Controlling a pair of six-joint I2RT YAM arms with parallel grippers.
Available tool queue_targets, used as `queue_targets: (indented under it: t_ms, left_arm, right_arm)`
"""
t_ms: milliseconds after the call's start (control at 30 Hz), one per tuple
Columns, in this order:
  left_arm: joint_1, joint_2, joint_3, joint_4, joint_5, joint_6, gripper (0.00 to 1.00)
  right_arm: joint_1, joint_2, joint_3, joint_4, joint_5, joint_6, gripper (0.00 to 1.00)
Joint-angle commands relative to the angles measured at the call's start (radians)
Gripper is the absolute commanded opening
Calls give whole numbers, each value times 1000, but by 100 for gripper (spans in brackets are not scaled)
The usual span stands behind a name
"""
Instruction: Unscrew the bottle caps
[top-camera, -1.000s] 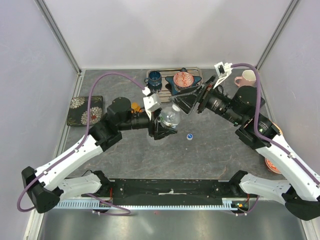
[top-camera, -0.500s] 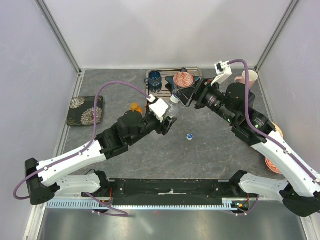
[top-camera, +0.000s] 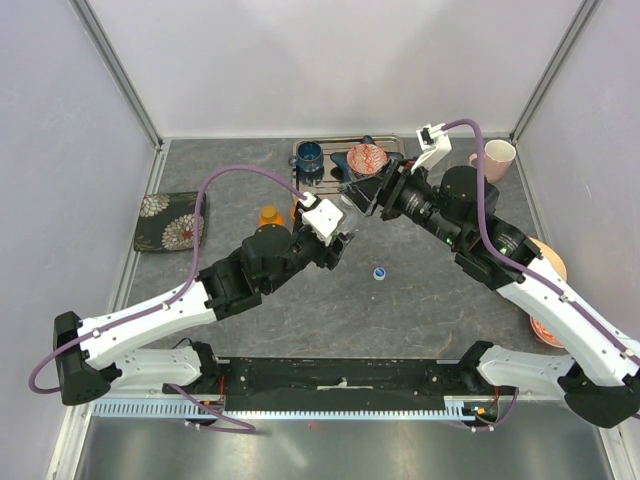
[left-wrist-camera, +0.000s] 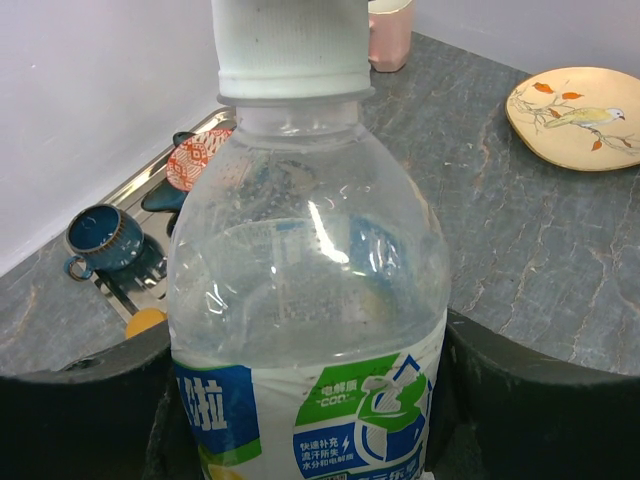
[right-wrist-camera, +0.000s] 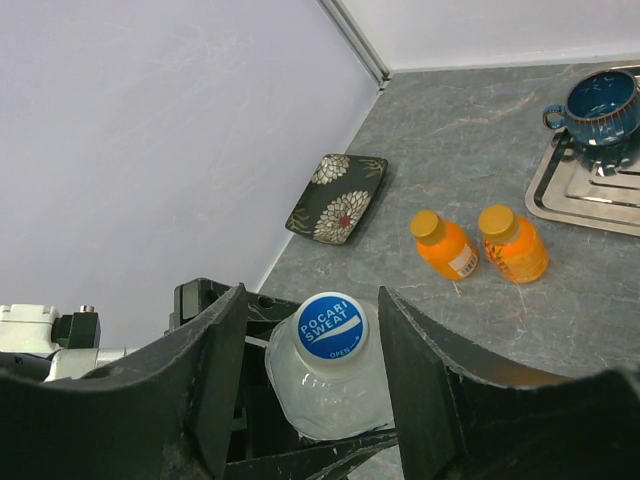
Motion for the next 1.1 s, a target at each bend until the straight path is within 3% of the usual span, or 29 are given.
queue_targets:
  t_ms: [0,367,633,667,767,933,1067]
  left_arm:
    - [-7,-9,5,61,-34,40,45]
    - [-9,-16,2,61,-26,28,45]
    - [-9,-18,-3,61,-18,23,46]
    - [-9,-19,-5,63,-12,23,46]
    - [-9,-48,-24,78,72,23,49]
    - [-7,-107,-51,115,189,8,52]
    - [2,-140,-25,71,403,-9,52]
  right_arm:
    - [7,1,-7,40,-4,-4,60]
    - [10,7,-31,43,-9,-4,48]
    - [8,2,-47,49,-15,-6,27]
    - [10,4,-50,49,-17,-6,21]
    - [10,2,-61,81,-90,-32,0]
    - [11,-27,-96,81,-109,-95,0]
    - [10,-56,-78,31,-107,-168,0]
